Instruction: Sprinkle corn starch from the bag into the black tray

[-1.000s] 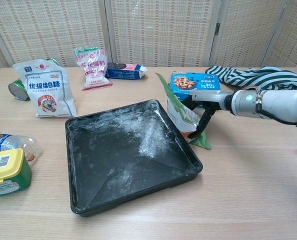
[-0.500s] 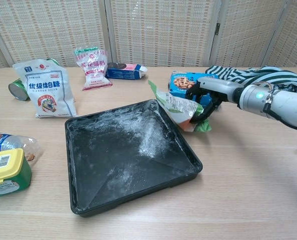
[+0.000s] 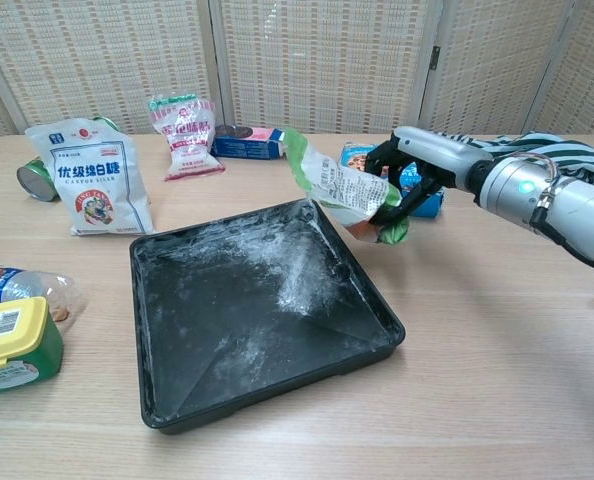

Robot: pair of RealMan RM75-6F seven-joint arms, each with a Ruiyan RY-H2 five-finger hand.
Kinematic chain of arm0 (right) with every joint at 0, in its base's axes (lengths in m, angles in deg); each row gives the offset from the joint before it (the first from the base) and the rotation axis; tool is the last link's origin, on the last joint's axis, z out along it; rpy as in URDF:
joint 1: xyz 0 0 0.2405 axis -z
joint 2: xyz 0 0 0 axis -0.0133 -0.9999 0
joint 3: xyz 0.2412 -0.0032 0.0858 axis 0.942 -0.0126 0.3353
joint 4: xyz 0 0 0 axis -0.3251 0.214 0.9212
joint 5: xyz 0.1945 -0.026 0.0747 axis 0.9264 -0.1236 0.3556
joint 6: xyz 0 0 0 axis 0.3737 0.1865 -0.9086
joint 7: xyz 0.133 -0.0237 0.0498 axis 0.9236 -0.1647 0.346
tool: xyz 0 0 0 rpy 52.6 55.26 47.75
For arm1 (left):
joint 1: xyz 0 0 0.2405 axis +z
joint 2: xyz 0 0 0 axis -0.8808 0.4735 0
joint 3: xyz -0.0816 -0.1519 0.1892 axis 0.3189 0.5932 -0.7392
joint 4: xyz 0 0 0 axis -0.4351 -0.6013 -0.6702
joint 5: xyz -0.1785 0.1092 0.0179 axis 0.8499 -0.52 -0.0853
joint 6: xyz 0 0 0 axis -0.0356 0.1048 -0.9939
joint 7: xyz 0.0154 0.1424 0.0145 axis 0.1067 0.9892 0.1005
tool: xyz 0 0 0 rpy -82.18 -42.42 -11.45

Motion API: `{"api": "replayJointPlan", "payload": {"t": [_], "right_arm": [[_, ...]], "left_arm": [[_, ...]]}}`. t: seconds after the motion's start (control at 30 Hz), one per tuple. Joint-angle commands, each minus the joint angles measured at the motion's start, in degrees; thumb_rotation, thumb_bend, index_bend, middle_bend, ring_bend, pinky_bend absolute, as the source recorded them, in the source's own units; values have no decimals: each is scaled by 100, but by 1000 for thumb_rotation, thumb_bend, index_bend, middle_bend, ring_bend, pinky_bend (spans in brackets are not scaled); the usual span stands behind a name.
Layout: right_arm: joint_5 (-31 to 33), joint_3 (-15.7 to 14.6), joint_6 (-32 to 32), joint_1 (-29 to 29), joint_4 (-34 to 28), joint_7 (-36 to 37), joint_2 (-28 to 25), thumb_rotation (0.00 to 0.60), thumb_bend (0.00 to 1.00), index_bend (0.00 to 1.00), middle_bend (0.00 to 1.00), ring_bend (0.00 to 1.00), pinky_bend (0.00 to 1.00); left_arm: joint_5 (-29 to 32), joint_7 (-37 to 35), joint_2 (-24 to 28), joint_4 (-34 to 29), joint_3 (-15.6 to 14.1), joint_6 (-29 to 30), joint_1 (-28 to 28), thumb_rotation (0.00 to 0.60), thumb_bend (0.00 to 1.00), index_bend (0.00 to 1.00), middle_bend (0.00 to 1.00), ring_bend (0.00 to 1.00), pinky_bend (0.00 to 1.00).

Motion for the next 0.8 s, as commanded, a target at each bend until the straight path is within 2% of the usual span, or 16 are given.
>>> {"api": "replayJointPlan", "payload": {"t": [0.03,0.27,0.5,0.8], "right_arm": [[-74,-60,-71,47,3,-22,55,600,399,955,555,603,354],[-308,-169,-568,128,242,-268,227,600,450,968,568,625,376],[-637,-236,-1222,36,391,-1155,240,600,456,973,573,641,380],[-909,-312,-1436,-187,169,-2239,27,600,456,974,574,662,380]], "left_arm": [[-5,0,0,-2,-2,-3,-2,600,330,302,215,189,69],[-16,31,8,-14,4,-6,-11,600,330,302,215,196,70],[-32,72,34,-48,29,-19,-44,600,329,307,215,200,70],[-61,92,49,-75,34,-23,-66,600,329,310,215,200,70]]}}
